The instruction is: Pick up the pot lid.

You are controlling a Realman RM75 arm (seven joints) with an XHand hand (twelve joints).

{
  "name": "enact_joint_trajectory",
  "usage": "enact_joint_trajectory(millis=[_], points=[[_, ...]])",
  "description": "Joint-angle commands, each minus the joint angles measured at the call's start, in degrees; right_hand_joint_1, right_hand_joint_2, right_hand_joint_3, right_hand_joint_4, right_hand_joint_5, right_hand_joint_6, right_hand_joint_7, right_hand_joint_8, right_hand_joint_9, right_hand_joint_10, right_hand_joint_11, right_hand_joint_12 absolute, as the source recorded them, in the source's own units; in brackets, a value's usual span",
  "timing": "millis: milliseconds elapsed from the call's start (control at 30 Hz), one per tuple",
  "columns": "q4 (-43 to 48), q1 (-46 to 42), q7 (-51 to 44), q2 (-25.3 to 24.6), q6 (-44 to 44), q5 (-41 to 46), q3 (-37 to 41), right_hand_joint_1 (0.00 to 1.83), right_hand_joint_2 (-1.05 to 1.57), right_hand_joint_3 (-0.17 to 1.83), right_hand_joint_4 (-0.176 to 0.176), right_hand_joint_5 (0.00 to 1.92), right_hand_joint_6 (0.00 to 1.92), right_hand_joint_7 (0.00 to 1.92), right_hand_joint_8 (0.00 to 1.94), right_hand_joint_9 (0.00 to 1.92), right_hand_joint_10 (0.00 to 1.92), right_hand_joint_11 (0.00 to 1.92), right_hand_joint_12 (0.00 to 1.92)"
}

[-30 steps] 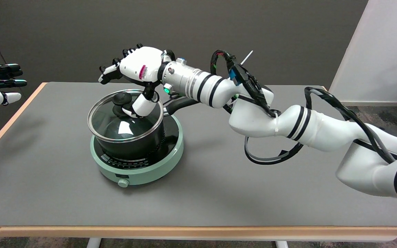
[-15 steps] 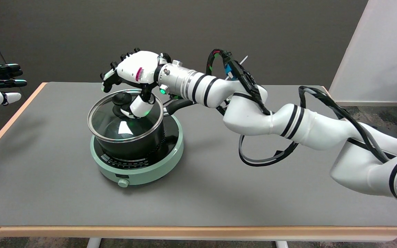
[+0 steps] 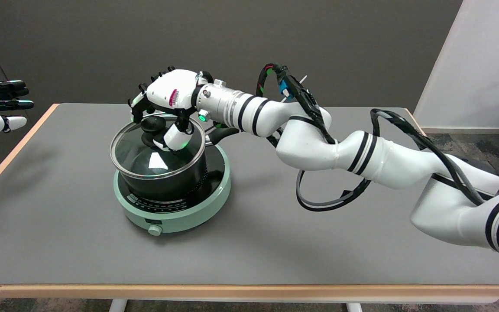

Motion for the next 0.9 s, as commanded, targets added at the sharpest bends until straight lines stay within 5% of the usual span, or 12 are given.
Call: enact_joint_trajectory(millis=[33, 467, 500, 533, 800, 867, 900], points=[[-1.12, -0.29, -2.39, -0.07, 0.03, 2.31, -0.03, 0.90, 0.66, 0.88, 0.176, 0.65, 0.44, 0.77, 0.32, 0.73, 0.46, 0.42, 0.57], [-0.11, -0.45, -2.39, 0.59, 0.13, 2.31, -0.03, 0.94, 0.68, 0.87, 0.176, 0.70, 0.86, 0.88, 0.51, 0.80, 0.59, 0.46, 0.58], [-0.13, -0.51, -2.39, 0.59, 0.13, 2.31, -0.03, 0.94, 0.74, 0.78, 0.176, 0.71, 0.96, 0.88, 0.54, 0.80, 0.61, 0.46, 0.59], [-0.13, -0.53, -2.39, 0.59, 0.13, 2.31, -0.03, 0.92, 1.09, 0.28, 0.176, 0.76, 1.34, 0.87, 0.60, 0.79, 0.67, 0.45, 0.63], [-0.21, -0.53, -2.39, 0.75, 0.97, 2.31, -0.03, 0.94, 1.01, 0.41, 0.176, 0.79, 1.34, 0.91, 0.80, 0.84, 0.80, 0.49, 0.63], [-0.35, -0.61, -2.39, 0.75, 1.39, 2.31, -0.03, 1.18, 1.02, 0.32, 0.033, 0.80, 1.37, 0.93, 1.11, 0.84, 0.92, 0.51, 0.73], [-0.37, -0.67, -2.39, 0.75, 1.41, 2.31, -0.03, 1.19, 1.00, 0.36, 0.036, 0.80, 1.37, 0.93, 1.12, 0.84, 0.95, 0.53, 0.77]])
